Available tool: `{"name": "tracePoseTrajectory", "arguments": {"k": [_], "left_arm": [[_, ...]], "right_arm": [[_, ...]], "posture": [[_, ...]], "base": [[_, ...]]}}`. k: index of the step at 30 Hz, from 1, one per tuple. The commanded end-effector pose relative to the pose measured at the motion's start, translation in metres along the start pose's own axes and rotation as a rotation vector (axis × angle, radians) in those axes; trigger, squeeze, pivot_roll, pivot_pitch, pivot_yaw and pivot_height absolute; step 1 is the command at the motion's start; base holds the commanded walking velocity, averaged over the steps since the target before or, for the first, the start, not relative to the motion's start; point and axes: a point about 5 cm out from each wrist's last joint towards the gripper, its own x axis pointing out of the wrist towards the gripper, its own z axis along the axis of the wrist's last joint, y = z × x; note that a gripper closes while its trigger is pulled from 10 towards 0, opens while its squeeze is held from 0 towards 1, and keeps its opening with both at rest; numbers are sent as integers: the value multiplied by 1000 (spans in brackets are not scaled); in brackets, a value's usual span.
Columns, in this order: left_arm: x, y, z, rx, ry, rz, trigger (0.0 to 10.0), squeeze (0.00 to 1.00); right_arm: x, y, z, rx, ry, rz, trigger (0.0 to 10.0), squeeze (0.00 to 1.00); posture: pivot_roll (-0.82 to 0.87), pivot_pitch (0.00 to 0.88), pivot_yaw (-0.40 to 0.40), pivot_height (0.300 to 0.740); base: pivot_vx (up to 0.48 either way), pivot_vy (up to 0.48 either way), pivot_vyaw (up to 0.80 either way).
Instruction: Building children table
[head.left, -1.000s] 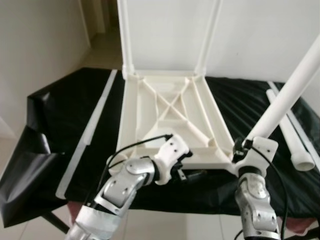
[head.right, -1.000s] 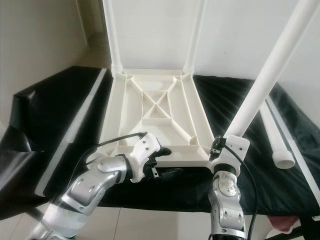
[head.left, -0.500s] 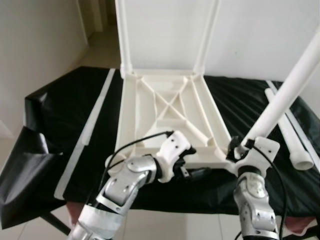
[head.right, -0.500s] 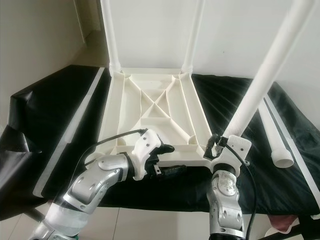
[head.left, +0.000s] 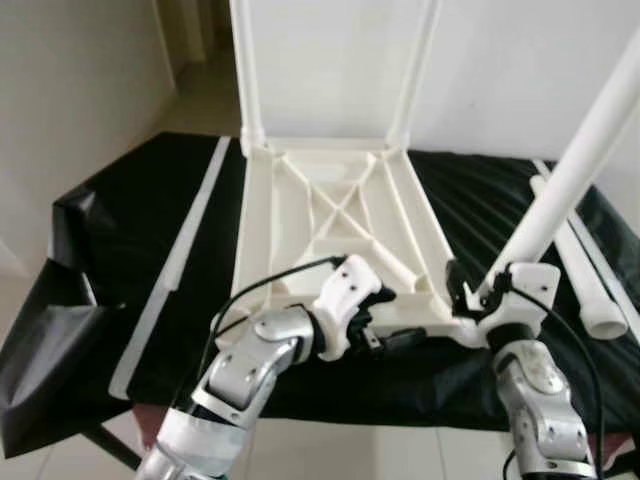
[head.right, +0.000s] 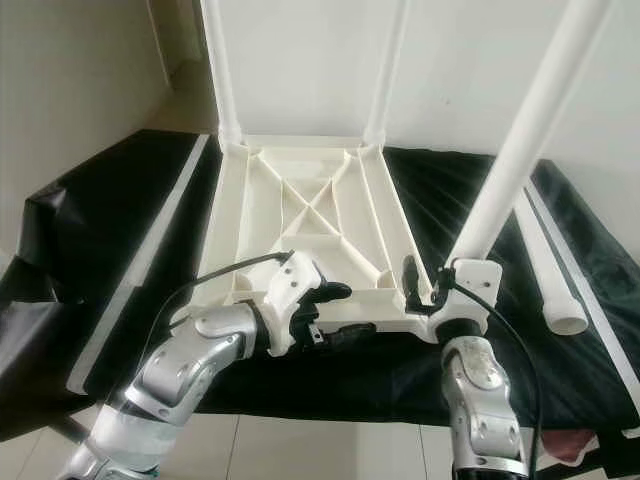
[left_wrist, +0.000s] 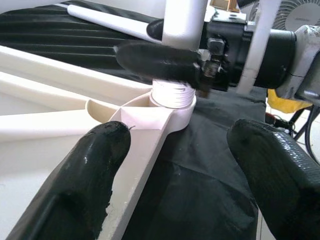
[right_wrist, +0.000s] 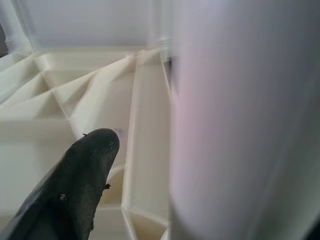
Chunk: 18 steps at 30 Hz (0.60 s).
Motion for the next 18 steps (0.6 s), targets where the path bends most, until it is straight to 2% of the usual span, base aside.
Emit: {"name": "tracePoseTrajectory", "arguments": {"k": [1,3,6,7,8,9,11,12,13,14,18], "left_arm": [[-2,2,2,14,7,27,10000,0],[-2,2,2,14,7,27,10000,0],[-4,3,1,20,16,26,10000,0],[-4,3,1,24,20,24,10000,0],[-4,3,1,24,20,24,10000,0],[-4,3,1,26,22,23,10000,0],[-4,3,1,26,23,23,10000,0],[-4,3,1,25,23,22,10000,0],[-4,3,1,25,23,22,10000,0],[-3,2,1,26,23,21,10000,0],[-4,2,1,27,27,18,10000,0]], "right_arm": [[-1,-8,1,-22,-3,67,10000,0],[-1,-8,1,-22,-3,67,10000,0],[-2,-20,5,-60,11,166,10000,0],[-3,-25,5,-59,32,202,8353,0],[-3,-25,5,-59,32,202,8353,0],[-4,-28,4,-56,46,225,7843,0],[-5,-31,3,-51,61,246,7765,0],[-6,-35,1,-58,75,264,784,0],[-6,-35,1,-58,75,264,784,0],[-6,-38,1,-63,82,270,0,0],[-7,-41,-2,-73,101,295,0,0]], "posture": [[17,0,-47,740],[17,0,-47,740],[20,0,-47,740],[22,0,-47,740],[22,0,-47,740],[22,0,-47,740],[23,0,-44,740],[22,0,-43,740],[22,0,-43,740],[23,0,-45,740],[23,0,-43,740]], "base": [[0,0,0],[0,0,0],[0,0,0],[0,0,0],[0,0,0],[0,0,0],[0,0,0],[0,0,0],[0,0,0],[0,0,0],[0,0,0]]}}
